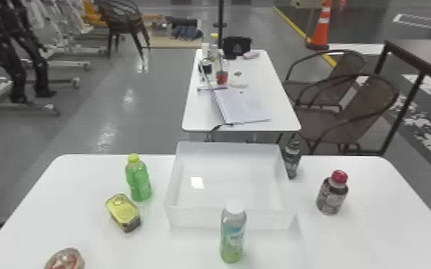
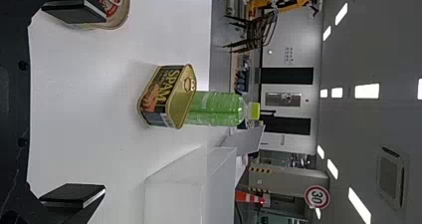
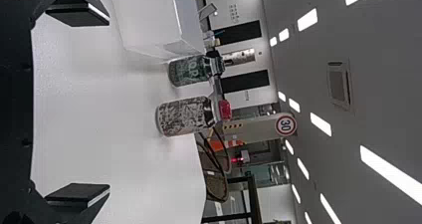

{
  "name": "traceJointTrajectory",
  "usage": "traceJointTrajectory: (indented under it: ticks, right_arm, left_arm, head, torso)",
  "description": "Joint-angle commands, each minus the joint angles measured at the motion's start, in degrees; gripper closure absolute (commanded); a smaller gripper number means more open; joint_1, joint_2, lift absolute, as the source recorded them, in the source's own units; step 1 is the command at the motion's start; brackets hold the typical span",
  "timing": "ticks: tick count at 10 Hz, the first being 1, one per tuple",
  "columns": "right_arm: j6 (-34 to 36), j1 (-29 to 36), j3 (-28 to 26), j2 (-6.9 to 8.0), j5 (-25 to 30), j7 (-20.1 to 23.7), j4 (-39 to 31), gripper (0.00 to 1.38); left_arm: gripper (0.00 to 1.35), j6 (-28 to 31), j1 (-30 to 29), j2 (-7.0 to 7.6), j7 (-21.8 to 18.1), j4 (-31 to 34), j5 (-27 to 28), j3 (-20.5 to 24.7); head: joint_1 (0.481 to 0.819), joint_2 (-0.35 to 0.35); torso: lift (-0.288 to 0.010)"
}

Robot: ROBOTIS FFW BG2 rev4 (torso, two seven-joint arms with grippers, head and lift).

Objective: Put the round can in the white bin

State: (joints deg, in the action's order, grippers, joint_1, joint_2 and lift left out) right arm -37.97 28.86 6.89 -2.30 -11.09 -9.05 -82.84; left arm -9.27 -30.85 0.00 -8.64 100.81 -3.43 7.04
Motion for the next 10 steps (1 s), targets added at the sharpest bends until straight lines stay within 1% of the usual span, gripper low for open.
traceJointTrajectory:
  ticks: [1, 3, 7, 8, 10]
  right_arm:
    - [0.09, 0.23, -0.03, -0.07, 0.19, 0.0, -0.3, 0.11]
    - [0.18, 0.41, -0.03, -0.25, 0.81, -0.62, -0.65, 0.11]
    - [0.35, 0.58, -0.03, -0.33, 0.9, -1.06, -0.83, 0.11]
    - [0.35, 0.76, -0.03, -0.33, 0.9, -1.15, -0.83, 0.11]
    - [0.35, 0.85, -0.03, -0.42, 0.63, -1.15, -0.83, 0.11]
  left_arm:
    - [0.1, -0.23, -0.17, -0.15, -0.41, 0.0, 0.18, 0.08]
    - [0.1, -0.23, 0.0, -0.15, -1.37, 0.09, 0.26, 0.34]
    - [0.1, -0.14, -0.44, -0.15, -1.55, 0.09, -0.09, 0.52]
    - [0.1, 0.65, -0.88, -0.15, -1.55, 0.7, -0.7, 0.43]
    - [0.1, 3.55, -2.46, -0.15, -0.85, 2.9, -0.26, 1.58]
  head:
    - [0.549, 0.0]
    - [0.549, 0.0]
    - [0.549, 0.0]
    - [0.549, 0.0]
    - [0.549, 0.0]
  torso:
    - [-0.1]
    - [-0.1]
    - [-0.1]
    - [-0.1]
    - [-0.1]
